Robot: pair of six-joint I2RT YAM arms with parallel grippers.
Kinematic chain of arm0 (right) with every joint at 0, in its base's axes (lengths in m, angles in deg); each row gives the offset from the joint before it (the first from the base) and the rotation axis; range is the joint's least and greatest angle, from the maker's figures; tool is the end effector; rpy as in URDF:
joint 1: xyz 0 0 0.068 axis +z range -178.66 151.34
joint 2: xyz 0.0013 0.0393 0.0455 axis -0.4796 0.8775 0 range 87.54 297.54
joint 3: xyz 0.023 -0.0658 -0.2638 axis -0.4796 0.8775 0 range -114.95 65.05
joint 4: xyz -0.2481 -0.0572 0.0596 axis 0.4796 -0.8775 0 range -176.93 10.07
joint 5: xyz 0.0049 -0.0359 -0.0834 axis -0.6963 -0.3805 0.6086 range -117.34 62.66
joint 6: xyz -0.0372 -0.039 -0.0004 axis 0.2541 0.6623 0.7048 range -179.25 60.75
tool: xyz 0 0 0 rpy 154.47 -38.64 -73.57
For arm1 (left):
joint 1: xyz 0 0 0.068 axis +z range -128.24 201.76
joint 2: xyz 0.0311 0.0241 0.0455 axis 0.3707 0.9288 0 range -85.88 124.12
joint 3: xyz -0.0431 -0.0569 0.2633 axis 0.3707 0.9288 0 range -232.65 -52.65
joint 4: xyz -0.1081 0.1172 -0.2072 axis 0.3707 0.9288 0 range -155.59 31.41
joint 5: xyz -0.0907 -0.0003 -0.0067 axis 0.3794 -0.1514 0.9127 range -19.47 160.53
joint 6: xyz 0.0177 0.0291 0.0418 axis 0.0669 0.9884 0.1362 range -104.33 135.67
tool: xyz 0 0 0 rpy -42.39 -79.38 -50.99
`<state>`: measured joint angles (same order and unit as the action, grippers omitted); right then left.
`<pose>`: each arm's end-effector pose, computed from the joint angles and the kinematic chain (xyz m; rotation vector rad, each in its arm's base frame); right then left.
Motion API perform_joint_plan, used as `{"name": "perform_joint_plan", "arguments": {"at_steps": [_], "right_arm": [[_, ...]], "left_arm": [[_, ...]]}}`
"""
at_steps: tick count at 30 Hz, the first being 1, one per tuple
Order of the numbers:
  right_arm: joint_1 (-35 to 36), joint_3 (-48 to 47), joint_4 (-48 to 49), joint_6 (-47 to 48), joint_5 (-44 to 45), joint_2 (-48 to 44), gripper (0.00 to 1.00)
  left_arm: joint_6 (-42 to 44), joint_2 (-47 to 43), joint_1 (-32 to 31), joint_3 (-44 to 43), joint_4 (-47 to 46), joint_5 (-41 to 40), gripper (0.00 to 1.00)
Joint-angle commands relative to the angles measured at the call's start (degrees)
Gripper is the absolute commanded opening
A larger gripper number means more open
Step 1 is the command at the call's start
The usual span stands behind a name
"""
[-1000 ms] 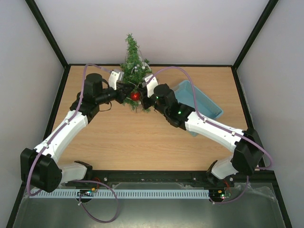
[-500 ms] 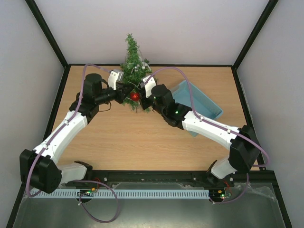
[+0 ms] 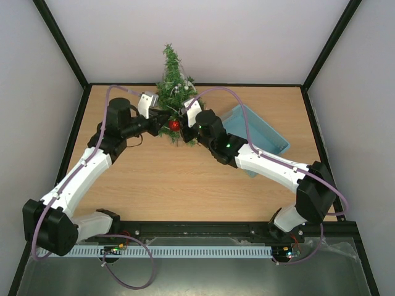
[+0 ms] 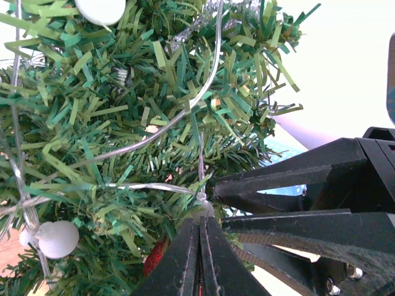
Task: Decorate the small christmas tree
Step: Hang the decoration item on the Christmas tree.
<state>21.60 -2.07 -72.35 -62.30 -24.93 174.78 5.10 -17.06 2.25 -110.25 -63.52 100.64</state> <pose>0.2345 0.2797 0.3254 -0.7058 1.6926 0.6250 0.2567 -0.1100 0.3468 0.5254 1.7753 -0.8423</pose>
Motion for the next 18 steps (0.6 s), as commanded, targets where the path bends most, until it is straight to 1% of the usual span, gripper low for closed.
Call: {"name": "perform_joint_plan", "arguments": {"at_steps": [1,7,13,16,18], "right_arm": [[-0.2,-0.2,1.9,0.1,0.0,-1.2,0.23],[-0.2,-0.3,1.3,0.6,0.6,-1.5,0.24],[-0.2,-0.2,-0.3,0.5,-1.9,-1.6,0.28],[-0.2,0.7,-0.7,-0.1,-1.3,-2.7,0.30],[-0.2,0.8,-2.3,-0.3,-0.4,-3.8,0.34]], "left_arm": [[0.5,-2.1,-0.3,1.1,-1.1,-0.7,0.02],[-0.1,-1.5,-0.3,0.5,-1.1,0.6,0.02],[0.3,-1.3,-0.3,0.5,-0.7,0.5,0.03],[-0.1,-1.2,-0.3,0.7,-1.1,1.0,0.03],[-0.2,-1.2,-0.3,0.7,-1.2,1.2,0.03]]}}
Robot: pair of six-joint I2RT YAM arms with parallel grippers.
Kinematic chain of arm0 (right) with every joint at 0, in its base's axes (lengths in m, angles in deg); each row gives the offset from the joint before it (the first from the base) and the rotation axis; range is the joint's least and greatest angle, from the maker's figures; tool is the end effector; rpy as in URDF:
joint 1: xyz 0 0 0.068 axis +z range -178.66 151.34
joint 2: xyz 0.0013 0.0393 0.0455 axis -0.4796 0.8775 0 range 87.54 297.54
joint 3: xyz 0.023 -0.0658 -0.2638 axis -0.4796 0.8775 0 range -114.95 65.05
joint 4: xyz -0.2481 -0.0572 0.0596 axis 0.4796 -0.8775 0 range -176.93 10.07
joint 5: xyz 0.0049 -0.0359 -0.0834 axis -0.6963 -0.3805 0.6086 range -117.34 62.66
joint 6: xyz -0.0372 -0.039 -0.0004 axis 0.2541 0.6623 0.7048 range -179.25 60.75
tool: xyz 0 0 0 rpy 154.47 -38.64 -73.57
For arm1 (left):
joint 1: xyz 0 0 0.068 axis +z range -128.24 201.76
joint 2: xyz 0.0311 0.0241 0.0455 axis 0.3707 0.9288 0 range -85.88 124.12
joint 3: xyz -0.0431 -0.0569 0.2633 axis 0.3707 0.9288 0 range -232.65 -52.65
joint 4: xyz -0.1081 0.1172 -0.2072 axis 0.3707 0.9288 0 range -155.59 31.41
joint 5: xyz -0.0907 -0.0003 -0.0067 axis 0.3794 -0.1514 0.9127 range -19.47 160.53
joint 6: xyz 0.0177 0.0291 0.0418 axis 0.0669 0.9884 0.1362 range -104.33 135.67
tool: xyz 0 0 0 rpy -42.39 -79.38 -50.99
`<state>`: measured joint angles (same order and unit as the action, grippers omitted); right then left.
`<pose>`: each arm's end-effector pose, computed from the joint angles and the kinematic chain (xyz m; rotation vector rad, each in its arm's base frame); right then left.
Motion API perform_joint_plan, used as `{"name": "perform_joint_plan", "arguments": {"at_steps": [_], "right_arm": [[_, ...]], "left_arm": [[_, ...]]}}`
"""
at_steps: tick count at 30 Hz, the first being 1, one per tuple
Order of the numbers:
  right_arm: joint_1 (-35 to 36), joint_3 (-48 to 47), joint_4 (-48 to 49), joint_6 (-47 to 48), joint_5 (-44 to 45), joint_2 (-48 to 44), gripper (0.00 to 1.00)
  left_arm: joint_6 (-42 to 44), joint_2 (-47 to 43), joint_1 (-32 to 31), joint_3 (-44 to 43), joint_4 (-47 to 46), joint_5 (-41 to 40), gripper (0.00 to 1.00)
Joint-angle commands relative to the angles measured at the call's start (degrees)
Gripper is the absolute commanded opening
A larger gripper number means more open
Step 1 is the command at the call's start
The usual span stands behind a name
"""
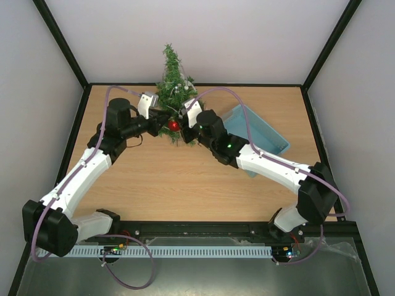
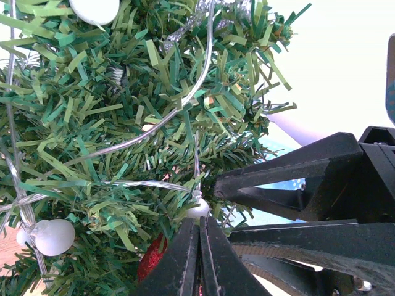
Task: Decorate the small christmas tree
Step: Hang the decoration item on the Christmas tree.
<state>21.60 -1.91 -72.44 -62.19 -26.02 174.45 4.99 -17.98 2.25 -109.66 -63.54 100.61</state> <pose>0.2331 0.2791 0.3262 -0.7206 1.6874 0.6407 0.2530 -0.1087 0.3473 0.5240 1.7699 -0.8426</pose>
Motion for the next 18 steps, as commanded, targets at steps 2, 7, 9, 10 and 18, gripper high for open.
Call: {"name": "perform_joint_plan", "arguments": {"at_steps": [2,7,9,10,18], "right_arm": [[-0.2,0.8,-3.7,-0.9,1.6,-4.7,0.37],[-0.2,3.0,-4.5,-5.1,1.0,-8.0,0.46],[-0.2,4.2,-3.4,-6.9,0.1,-9.4,0.49],[-0.2,4.8,-3.0,-7.5,-0.4,-9.9,0.49],[-0.2,7.2,-0.7,-9.5,-0.2,-13.4,0.51]], "left_arm": [[0.0,-0.1,-0.3,0.2,-1.5,1.3,0.02],[-0.2,0.3,-0.3,0.0,-1.5,1.4,0.05],[-0.5,-0.1,-0.3,0.0,-1.5,0.9,0.09],[-0.7,-0.4,-0.3,0.0,-1.5,0.6,0.11],[-2.3,-3.9,-0.3,-0.8,0.5,-2.1,0.45]]}}
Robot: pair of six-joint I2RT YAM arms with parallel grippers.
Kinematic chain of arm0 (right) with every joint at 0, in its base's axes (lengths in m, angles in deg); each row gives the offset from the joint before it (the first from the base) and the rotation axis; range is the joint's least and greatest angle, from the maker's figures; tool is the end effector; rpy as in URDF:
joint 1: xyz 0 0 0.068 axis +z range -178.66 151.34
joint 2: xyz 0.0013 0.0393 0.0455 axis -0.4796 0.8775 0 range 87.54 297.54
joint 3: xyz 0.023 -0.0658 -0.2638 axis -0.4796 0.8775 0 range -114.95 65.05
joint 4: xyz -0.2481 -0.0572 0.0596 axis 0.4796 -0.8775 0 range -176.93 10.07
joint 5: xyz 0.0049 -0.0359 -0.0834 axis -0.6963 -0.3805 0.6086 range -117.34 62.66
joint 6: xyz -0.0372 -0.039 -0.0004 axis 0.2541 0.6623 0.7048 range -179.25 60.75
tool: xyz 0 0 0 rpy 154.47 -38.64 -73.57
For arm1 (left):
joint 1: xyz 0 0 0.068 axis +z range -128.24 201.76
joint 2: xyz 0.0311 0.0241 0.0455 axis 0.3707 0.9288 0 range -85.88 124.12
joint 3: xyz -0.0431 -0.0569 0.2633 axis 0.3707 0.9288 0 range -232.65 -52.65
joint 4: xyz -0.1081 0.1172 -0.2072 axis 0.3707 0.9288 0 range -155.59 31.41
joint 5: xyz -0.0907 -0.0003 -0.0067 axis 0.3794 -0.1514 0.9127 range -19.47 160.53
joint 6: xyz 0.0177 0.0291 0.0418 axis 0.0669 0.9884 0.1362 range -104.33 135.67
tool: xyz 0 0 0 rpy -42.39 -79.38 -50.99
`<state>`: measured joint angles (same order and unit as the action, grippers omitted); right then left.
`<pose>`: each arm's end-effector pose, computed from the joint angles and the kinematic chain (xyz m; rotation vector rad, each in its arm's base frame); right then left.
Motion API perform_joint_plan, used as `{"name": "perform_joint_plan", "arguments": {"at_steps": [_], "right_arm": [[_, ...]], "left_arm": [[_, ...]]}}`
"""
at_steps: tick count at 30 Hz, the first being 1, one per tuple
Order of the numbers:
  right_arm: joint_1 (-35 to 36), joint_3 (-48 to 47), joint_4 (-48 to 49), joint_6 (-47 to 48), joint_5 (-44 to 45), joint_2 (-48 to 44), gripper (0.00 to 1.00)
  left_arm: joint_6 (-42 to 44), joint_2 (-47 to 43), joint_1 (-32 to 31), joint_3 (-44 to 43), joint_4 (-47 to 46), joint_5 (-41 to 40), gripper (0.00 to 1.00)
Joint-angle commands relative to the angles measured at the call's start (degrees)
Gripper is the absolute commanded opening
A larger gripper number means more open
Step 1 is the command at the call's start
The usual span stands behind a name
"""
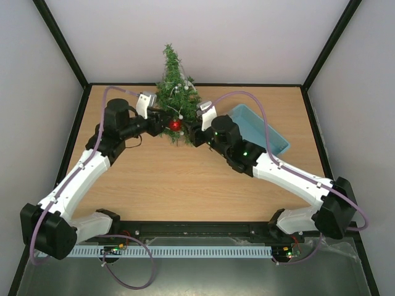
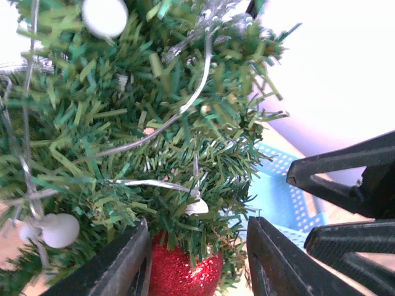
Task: Decorate the small christmas tree
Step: Hang the decoration item on the Christmas tree.
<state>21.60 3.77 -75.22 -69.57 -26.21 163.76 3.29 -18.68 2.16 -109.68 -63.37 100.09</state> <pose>0.2034 0.2435 0.3452 -0.6043 1.7069 0.7475 0.2503 -0.1079 0.3502 0.4946 1.7728 -0.8555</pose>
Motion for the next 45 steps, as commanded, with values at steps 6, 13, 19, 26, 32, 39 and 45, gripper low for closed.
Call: {"name": "perform_joint_plan", "arguments": {"at_steps": [6,13,19,26,32,39,45], "right_arm": [[-0.2,2.9,3.7,-0.3,-0.5,-3.7,0.51],[-0.2,0.2,4.4,2.4,-1.2,-1.5,0.50],[-0.2,-3.5,2.6,3.7,-1.4,2.3,0.50],[-0.2,-2.9,2.6,3.4,-0.1,1.7,0.49],[-0.2,-1.8,3.8,2.7,0.0,0.8,0.49],[-0.2,-2.9,4.9,3.8,-2.0,2.6,0.49],[-0.2,-3.9,5.3,4.8,-1.7,4.5,0.49]], "left_arm": [[-2.7,-7.0,-0.2,1.0,0.7,-2.0,0.58],[-3.8,-8.8,-0.2,5.2,0.7,-1.0,0.38],[-8.6,-9.4,1.1,10.6,-3.5,0.1,0.43],[-12.1,-7.2,3.3,12.6,-8.2,2.0,0.45],[-12.2,-4.4,4.8,13.6,-18.8,14.2,0.55],[-11.2,-1.3,4.8,14.4,-23.2,17.2,0.61],[-8.9,-0.4,4.7,14.4,-23.1,17.2,0.61]]}}
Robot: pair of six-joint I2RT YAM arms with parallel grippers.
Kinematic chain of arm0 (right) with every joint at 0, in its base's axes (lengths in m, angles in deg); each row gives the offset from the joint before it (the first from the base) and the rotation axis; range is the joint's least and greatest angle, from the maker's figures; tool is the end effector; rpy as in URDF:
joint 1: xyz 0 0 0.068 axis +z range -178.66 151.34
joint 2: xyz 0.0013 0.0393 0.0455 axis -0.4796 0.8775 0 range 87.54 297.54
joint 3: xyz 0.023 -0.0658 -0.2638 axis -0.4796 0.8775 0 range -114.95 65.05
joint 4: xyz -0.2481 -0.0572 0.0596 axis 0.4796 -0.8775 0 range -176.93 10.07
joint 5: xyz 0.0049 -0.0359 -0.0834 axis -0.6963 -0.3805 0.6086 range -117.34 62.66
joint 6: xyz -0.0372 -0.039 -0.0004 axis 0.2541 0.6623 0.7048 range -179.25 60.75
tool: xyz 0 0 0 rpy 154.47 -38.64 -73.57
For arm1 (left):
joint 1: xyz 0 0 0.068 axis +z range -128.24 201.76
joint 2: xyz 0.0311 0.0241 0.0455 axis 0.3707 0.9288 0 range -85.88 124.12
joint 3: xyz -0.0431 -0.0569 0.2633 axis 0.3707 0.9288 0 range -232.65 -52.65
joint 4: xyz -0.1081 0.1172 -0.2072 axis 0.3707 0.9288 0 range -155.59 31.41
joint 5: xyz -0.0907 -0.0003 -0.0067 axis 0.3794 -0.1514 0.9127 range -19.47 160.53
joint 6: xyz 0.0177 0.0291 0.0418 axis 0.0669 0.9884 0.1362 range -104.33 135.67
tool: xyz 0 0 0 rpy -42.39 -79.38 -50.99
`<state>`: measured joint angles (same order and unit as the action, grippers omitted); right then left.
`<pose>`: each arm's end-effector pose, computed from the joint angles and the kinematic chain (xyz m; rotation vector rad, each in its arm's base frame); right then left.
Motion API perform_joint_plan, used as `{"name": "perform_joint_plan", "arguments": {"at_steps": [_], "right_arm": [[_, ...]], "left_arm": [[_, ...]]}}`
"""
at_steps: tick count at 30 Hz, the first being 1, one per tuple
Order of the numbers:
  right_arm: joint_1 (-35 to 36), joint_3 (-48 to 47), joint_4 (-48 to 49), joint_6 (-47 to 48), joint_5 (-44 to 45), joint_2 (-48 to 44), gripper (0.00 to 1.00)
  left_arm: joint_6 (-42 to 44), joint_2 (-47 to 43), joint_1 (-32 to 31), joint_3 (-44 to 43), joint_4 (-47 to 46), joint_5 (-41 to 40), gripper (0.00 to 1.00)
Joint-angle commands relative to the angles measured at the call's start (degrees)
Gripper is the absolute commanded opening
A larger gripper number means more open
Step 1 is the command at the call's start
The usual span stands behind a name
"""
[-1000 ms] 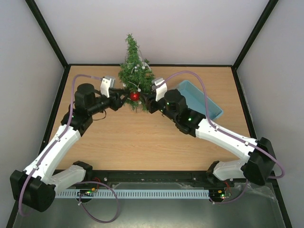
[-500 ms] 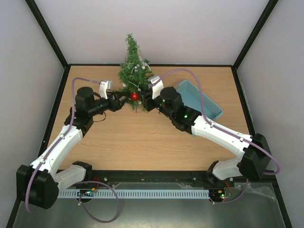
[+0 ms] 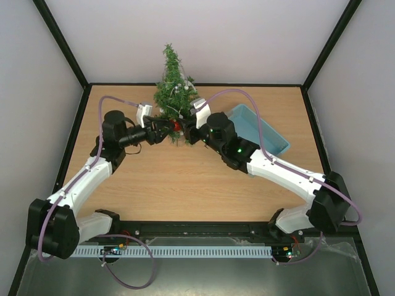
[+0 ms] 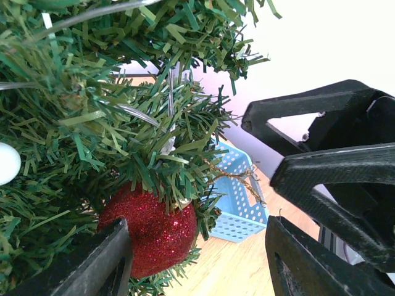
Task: Decorate the small christmas tree
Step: Hang the decoration item on the Christmas tree.
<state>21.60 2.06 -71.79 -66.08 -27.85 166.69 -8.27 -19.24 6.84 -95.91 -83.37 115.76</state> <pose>0.2113 0.2546 0.3469 -0.6606 1.6405 0.7410 0.2473 -0.0921 0.3041 0.4948 1.7051 -1.1535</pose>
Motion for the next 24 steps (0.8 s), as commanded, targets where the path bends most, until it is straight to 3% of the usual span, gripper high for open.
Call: {"name": "perform_joint_plan", "arguments": {"at_steps": [1,24], "right_arm": [[-0.2,-2.4,1.8,1.5,0.0,1.9,0.49],[-0.2,-5.5,1.7,3.5,1.7,6.6,0.37]], "left_arm": [[3.1,0.2,-0.1,0.8,-2.9,1.2,0.61],[7.8,2.6,-1.4,0.5,-1.5,1.2,0.61]]}}
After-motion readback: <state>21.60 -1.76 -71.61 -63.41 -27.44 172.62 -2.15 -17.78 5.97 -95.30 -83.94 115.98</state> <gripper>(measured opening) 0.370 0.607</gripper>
